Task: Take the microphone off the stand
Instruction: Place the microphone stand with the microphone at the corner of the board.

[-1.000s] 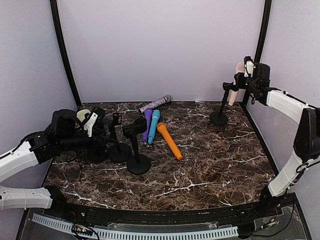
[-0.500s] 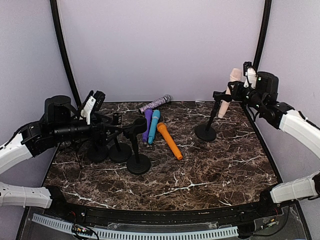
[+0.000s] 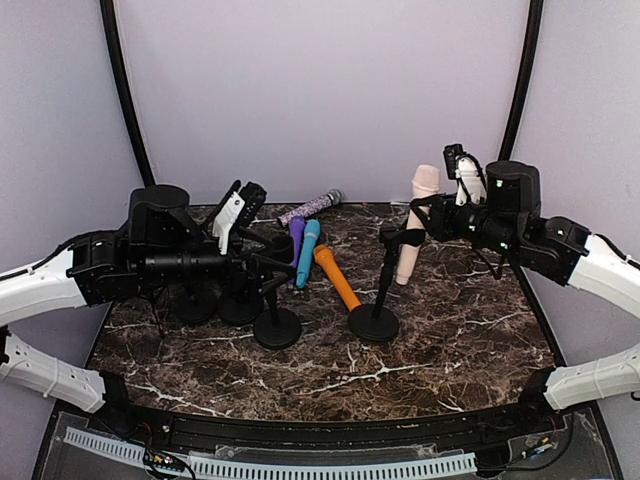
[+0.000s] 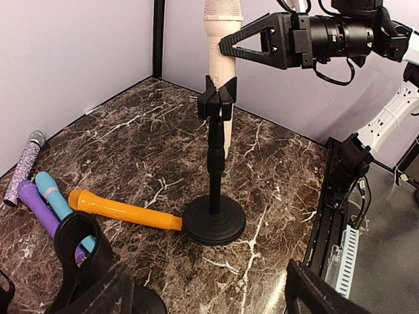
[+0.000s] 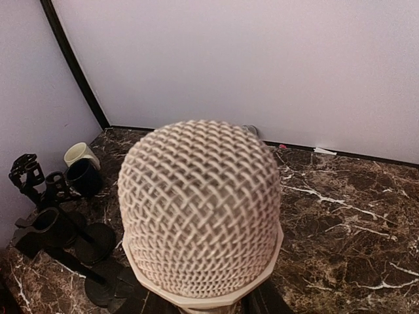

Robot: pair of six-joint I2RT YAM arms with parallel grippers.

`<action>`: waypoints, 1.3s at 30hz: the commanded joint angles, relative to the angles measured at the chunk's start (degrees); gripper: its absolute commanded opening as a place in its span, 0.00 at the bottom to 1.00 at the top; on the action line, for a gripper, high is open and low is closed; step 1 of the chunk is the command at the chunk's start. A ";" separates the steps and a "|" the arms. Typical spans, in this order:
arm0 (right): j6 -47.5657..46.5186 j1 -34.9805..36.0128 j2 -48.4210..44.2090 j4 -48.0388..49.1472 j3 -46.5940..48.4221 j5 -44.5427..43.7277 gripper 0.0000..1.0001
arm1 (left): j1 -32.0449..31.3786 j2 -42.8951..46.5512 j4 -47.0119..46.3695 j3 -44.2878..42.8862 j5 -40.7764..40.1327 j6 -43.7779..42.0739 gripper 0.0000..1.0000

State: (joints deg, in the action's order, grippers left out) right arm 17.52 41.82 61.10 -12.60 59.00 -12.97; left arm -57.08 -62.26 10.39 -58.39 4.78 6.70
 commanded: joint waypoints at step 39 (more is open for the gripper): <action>-2.12 27.48 8.76 21.74 -3.91 -10.74 0.00 | -13.06 -13.44 -10.08 1.94 -20.85 1.17 0.84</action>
State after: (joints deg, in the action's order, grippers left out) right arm 15.05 68.62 71.13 1.89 55.02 -24.64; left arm -69.93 -75.96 3.09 -57.21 -16.56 9.43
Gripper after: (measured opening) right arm 0.342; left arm 0.842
